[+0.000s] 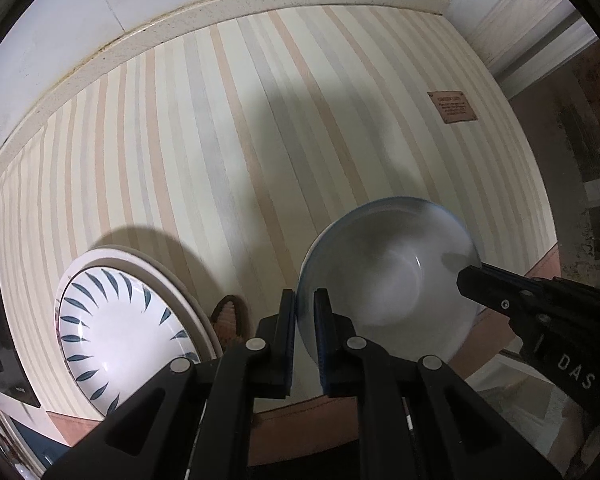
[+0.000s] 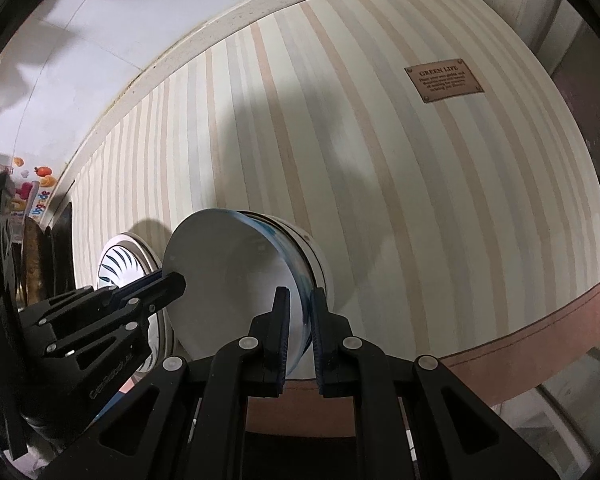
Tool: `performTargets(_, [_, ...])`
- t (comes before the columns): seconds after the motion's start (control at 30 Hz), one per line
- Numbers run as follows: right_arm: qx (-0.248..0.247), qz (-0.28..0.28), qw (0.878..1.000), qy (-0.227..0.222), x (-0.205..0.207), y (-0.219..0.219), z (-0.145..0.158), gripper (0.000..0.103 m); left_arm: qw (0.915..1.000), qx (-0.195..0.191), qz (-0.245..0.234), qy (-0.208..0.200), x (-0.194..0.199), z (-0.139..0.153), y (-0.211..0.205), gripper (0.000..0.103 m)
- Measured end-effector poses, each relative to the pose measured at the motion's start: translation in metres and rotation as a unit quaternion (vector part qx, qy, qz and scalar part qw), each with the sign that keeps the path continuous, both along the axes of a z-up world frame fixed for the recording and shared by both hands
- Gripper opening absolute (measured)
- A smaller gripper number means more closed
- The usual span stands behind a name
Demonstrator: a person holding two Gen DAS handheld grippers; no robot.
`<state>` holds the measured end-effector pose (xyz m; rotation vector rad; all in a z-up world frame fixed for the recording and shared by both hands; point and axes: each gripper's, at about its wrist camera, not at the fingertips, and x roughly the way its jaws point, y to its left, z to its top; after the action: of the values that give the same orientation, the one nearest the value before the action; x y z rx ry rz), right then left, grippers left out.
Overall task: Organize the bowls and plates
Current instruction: 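Open both grippers and lift them off the bowl stack, then move both grippers to the bowl stack and grasp its rim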
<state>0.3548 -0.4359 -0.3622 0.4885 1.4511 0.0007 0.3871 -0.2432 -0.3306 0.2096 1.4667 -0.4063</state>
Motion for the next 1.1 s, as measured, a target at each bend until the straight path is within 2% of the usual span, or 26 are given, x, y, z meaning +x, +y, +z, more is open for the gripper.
performTargets(0.17, [-0.008, -0.001, 1.000, -0.009, -0.012, 0.003, 0.014, 0.015, 0.9995, -0.014, -0.001, -0.027, -0.013, 0.028, 0.014, 0.008])
performTargets(0.23, [-0.018, 0.001, 1.000, -0.020, -0.020, 0.007, 0.026, 0.024, 0.9990, -0.019, 0.000, -0.040, -0.019, 0.040, 0.018, 0.008])
performTargets(0.3, [-0.033, 0.007, 0.999, -0.037, -0.030, 0.014, 0.041, 0.048, 0.9980, -0.029, -0.001, -0.057, -0.027, 0.055, 0.025, 0.010])
performTargets(0.4, [-0.053, 0.011, 0.996, -0.069, -0.046, 0.024, 0.070, 0.064, 0.9959, -0.041, -0.005, -0.081, -0.039, 0.076, 0.035, 0.015])
performTargets(0.47, [-0.062, 0.006, 0.994, -0.094, -0.058, 0.029, 0.089, 0.072, 0.9942, -0.050, -0.005, -0.095, -0.048, 0.090, 0.042, 0.021])
performTargets(0.53, [-0.069, -0.001, 0.991, -0.111, -0.068, 0.032, 0.105, 0.072, 0.9926, -0.058, -0.005, -0.107, -0.054, 0.103, 0.048, 0.024])
performTargets(0.6, [-0.077, -0.007, 0.989, -0.125, -0.079, 0.034, 0.121, 0.081, 0.9906, -0.068, -0.005, -0.119, -0.060, 0.115, 0.052, 0.032])
performTargets(0.63, [-0.080, -0.010, 0.988, -0.130, -0.082, 0.034, 0.127, 0.082, 0.9892, -0.071, -0.006, -0.128, -0.064, 0.123, 0.055, 0.043])
performTargets(0.67, [-0.084, -0.012, 0.987, -0.135, -0.087, 0.035, 0.134, 0.084, 0.9882, -0.072, -0.007, -0.134, -0.066, 0.128, 0.057, 0.060])
performTargets(0.73, [-0.102, -0.014, 0.984, -0.144, -0.098, 0.039, 0.148, 0.086, 0.9856, -0.078, -0.007, -0.150, -0.072, 0.138, 0.060, 0.079])
performTargets(0.8, [-0.115, -0.014, 0.981, -0.154, -0.109, 0.042, 0.161, 0.088, 0.9840, -0.087, -0.005, -0.155, -0.077, 0.146, 0.064, 0.080])
performTargets(0.9, [-0.118, -0.021, 0.978, -0.172, -0.124, 0.045, 0.179, 0.089, 0.9824, -0.101, -0.004, -0.158, -0.085, 0.155, 0.068, 0.088])
performTargets(1.1, [-0.128, -0.029, 0.970, -0.205, -0.149, 0.049, 0.213, 0.093, 0.9784, -0.126, -0.015, -0.163, -0.105, 0.177, 0.071, 0.089])
